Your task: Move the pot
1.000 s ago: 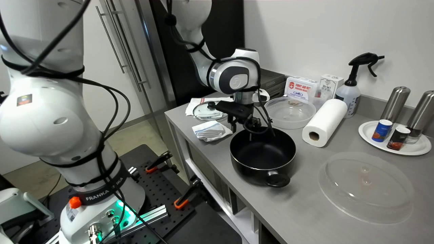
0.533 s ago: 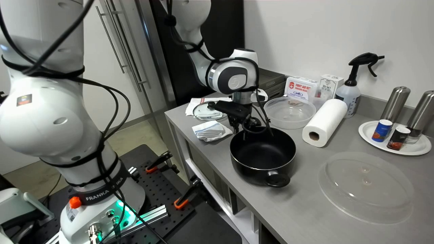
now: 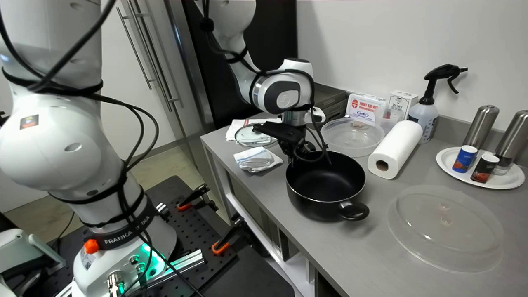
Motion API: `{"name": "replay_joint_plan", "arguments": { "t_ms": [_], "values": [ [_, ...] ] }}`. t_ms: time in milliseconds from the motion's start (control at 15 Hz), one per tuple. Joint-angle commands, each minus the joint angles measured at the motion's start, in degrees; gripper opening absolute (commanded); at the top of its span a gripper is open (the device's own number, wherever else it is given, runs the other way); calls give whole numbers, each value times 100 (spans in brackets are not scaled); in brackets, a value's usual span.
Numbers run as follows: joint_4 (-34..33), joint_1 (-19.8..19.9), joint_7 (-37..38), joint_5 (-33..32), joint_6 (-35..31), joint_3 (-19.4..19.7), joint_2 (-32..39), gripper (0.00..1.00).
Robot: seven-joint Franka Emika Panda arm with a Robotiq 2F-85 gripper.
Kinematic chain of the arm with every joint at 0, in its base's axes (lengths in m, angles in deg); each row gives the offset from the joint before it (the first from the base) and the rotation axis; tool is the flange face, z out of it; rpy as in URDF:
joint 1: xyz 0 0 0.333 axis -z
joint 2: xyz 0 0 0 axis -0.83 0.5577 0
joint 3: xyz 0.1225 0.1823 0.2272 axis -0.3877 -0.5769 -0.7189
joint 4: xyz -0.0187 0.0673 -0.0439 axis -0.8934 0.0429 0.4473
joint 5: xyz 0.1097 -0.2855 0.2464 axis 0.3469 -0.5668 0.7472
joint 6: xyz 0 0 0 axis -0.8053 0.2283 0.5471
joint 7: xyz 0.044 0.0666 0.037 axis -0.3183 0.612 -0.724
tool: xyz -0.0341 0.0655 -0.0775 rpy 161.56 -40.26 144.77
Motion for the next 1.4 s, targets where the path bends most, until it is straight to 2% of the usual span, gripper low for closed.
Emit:
{"name": "replay_joint_plan", "arguments": {
  "t_ms": [0, 533, 933, 1333],
  "values": [
    [68, 66, -111, 136, -164, -97, -49, 1],
    [71, -195, 59, -67, -190, -92, -106, 1],
    [25, -705, 326, -482, -198, -9, -27, 1],
    [-101, -1279, 777, -1165, -150, 127, 82, 1]
  ]
}}
